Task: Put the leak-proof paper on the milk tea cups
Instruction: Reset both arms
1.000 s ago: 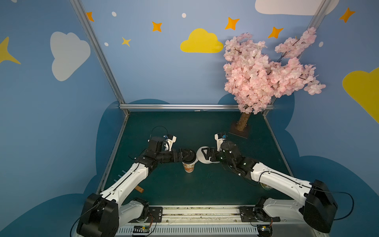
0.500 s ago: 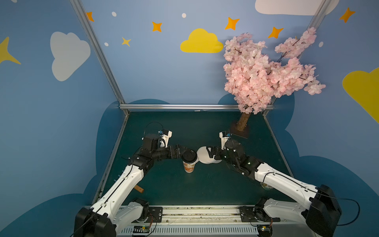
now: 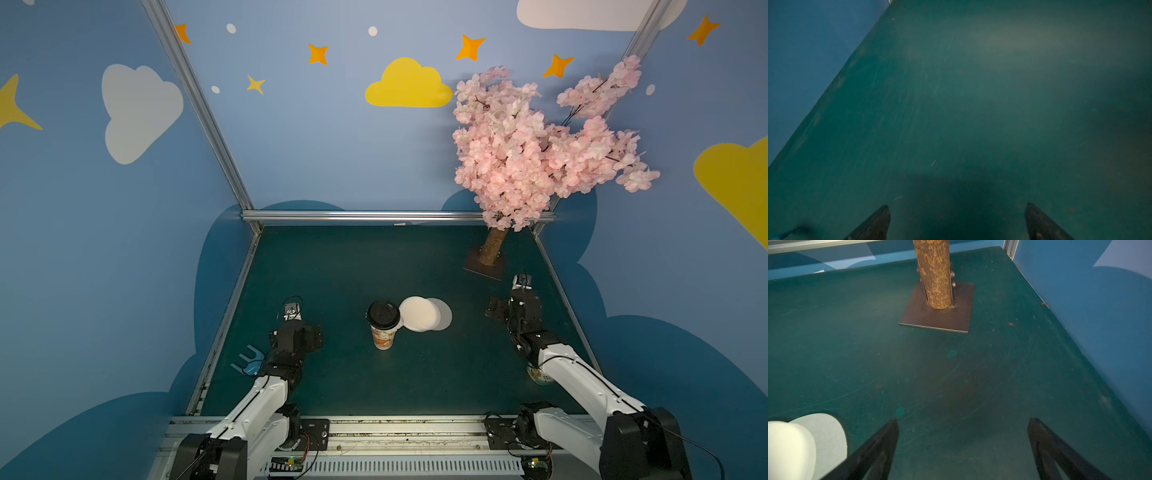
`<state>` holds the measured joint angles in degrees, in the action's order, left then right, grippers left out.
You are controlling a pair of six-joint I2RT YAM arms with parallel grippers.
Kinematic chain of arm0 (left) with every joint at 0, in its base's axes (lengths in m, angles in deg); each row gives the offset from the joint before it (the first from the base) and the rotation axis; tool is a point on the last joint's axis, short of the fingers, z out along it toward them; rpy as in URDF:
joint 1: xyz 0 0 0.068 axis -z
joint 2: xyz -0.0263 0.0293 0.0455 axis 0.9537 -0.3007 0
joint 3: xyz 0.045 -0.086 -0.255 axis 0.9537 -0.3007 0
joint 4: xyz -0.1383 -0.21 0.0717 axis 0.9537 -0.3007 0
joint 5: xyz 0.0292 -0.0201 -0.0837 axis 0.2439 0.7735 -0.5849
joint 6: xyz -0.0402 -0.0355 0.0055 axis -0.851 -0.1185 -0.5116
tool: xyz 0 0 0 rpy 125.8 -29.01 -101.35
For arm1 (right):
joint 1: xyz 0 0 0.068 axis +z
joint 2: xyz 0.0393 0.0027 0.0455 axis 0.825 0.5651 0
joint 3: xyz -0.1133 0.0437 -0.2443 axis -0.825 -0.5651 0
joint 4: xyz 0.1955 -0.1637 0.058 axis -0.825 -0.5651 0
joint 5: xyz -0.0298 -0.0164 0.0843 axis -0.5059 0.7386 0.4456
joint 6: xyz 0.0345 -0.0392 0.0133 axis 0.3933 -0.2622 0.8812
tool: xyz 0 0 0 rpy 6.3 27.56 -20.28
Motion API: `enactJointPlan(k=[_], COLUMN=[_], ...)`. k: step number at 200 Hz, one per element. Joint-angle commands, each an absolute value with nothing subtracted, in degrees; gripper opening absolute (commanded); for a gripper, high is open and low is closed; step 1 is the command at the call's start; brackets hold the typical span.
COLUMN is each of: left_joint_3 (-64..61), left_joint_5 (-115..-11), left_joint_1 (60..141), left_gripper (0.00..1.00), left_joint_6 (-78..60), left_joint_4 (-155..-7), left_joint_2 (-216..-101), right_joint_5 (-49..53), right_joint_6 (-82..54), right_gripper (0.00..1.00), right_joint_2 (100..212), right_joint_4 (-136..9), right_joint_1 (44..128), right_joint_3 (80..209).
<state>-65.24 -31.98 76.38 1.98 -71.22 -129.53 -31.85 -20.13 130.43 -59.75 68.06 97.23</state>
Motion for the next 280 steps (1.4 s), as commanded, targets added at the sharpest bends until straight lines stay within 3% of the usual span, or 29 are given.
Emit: enactJointPlan(k=[1, 38, 54, 68, 88, 106, 121, 137, 147, 165, 197, 215, 232, 280], left_joint_3=[-61.1, -60.8, -59.9, -56.3, -54.9, -56.5, -58.5, -56.3, -57.6, -58.6, -56.2, -52.3, -53.3, -52.3], left_joint_5=[-36.0, -52.6, -55.1, -61.0, -63.9, -63.5, -59.5, -55.5, -52.4, -61.0, -62.8, -57.9, -56.5, -55.6], left_joint_1=[72.0, 65.7, 63.4, 60.7, 61.0, 61.6, 63.2, 65.3, 65.1, 64.8, 66.8, 67.3, 68.1, 68.5], left_gripper=[1.00, 1.00, 1.00, 1.00, 1.00, 1.00, 1.00, 1.00, 1.00, 1.00, 1.00, 1.00, 1.00, 1.00], left_joint_6=[4.5, 3.5, 1.8, 1.1, 3.2, 3.7, 4.7, 10.4, 5.6, 5.4, 7.1, 6.5, 6.7, 6.9], left_joint_4=[-59.5, -43.8, -37.1, -40.4, -42.2, -40.6, -39.5, -47.3, -43.5, -38.3, -23.4, -38.3, -31.7, -35.9], left_joint_2=[-131.5, -142.9, -148.6, -151.3, -152.1, -151.0, -148.6, -146.8, -147.5, -149.5, -166.5, -162.3, -165.1, -163.6], right_joint_5=[-32.4, -27.2, -26.4, -20.9, -22.4, -22.8, -20.9, -21.5, -20.8, -20.9, -20.9, -20.8, -20.9, -20.9], right_joint_6=[-25.1, -28.5, -29.7, -29.3, -30.3, -29.7, -30.3, -30.0, -30.3, -30.4, -30.4, -30.4, -30.4, -30.4], right_gripper=[0.99, 0.98, 0.98, 0.98, 0.98, 0.98, 0.98, 0.98, 0.98, 0.98, 0.98, 0.98, 0.98, 0.98], right_joint_2=[136.3, 143.7, 145.8, 150.7, 156.1, 154.3, 151.7, 152.3, 151.8, 151.8, 151.9, 151.9, 151.9, 151.9], right_joint_4=[-53.2, -44.6, -40.0, -28.9, -11.8, -17.9, -31.3, -27.3, -29.4, -29.3, -29.2, -29.3, -29.3, -29.4], right_joint_1=[66.6, 63.4, 61.6, 59.1, 60.2, 60.3, 59.9, 59.9, 59.8, 59.8, 59.7, 59.7, 59.8, 59.8], right_joint_3=[97.5, 97.9, 97.6, 93.4, 89.5, 91.5, 95.3, 94.0, 94.6, 94.6, 94.5, 94.5, 94.5, 94.7])
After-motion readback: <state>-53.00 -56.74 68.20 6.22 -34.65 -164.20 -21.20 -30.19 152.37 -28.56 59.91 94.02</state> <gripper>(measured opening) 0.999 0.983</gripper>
